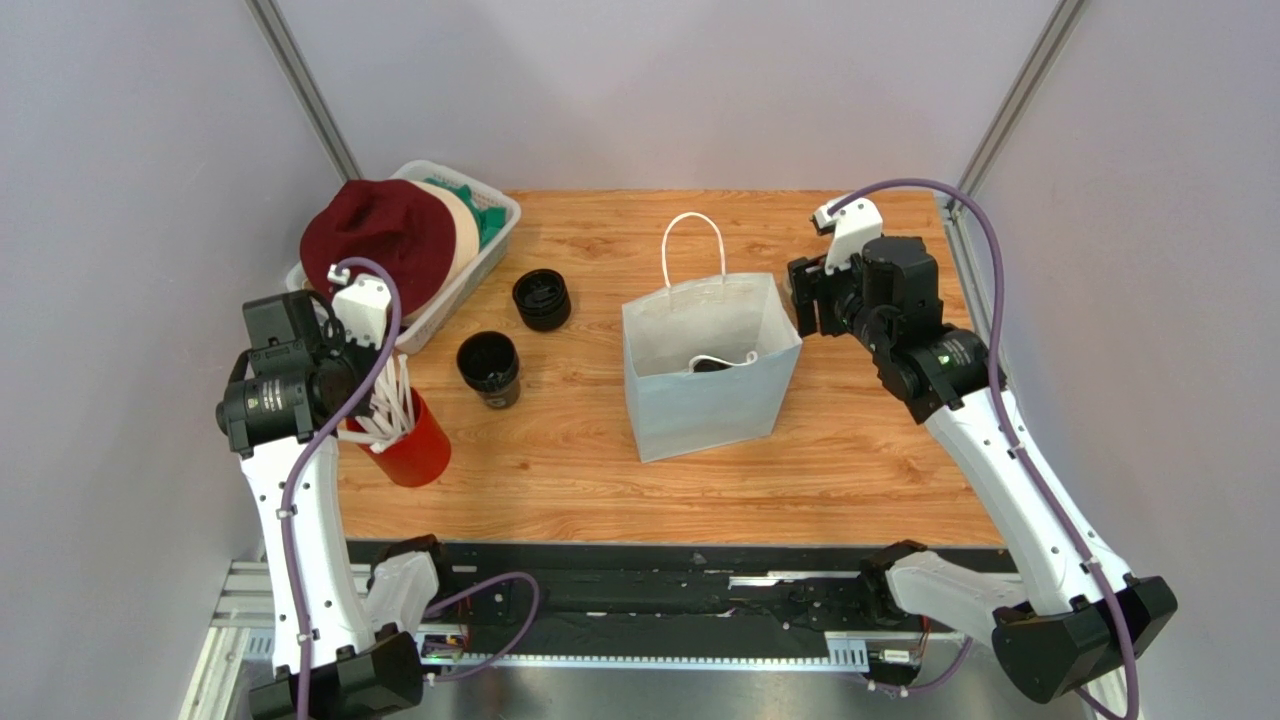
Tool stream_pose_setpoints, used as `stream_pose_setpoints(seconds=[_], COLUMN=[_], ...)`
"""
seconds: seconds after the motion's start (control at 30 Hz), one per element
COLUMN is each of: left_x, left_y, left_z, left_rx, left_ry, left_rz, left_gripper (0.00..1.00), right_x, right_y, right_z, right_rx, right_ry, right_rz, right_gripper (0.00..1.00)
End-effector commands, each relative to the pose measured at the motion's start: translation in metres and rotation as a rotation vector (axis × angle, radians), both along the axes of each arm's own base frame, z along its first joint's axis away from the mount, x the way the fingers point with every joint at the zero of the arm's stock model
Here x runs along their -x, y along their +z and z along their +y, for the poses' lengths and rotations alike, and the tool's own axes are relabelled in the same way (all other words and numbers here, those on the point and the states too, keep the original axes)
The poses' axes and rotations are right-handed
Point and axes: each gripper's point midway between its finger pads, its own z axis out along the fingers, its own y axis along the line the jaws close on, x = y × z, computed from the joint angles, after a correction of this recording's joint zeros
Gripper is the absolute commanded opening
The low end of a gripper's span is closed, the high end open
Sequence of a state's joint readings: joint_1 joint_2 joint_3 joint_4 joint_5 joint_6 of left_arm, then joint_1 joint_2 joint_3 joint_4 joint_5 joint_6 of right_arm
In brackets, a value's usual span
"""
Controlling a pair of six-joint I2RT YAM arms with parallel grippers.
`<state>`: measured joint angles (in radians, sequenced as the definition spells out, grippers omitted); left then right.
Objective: Pack the takeout coffee
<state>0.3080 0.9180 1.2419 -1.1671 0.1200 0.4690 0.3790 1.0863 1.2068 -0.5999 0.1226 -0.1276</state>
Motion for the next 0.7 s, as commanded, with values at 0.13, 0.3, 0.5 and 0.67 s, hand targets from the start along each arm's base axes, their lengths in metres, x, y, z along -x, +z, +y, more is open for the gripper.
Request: stream_pose_setpoints(seconds=[0.13,0.3,0.5,0.67], left_x=[0.007,0.016,0.028,0.037], left_y=[0.036,0.062,0.086,0.095], left_z=[-0.001,-0.002,-0.005,-0.009], left_rx=[-0.021,-0.046,-0.069,-0.072], left_ry=[0.013,0.013,0.007,-0.003], left_rz=[-0.082,-0.13,-0.166,-0.169], left_gripper=[0.02,0.02,0.02,0.02], right_x=[-0.004,-0.005,-0.007,-0.007], right_y=[0.02,0.019,0.017,0.017], right_z=[-0.008,-0.011,-0.012,-0.012], right_rx=[-0.041,-0.043,-0.041,-0.043], right_ry=[-0.037,-0.049,-0.054,-0.053], right_rz=[-0.079,-0.077,-0.072,-0.074], right_gripper=[0.66,0.66,0.66,0.66])
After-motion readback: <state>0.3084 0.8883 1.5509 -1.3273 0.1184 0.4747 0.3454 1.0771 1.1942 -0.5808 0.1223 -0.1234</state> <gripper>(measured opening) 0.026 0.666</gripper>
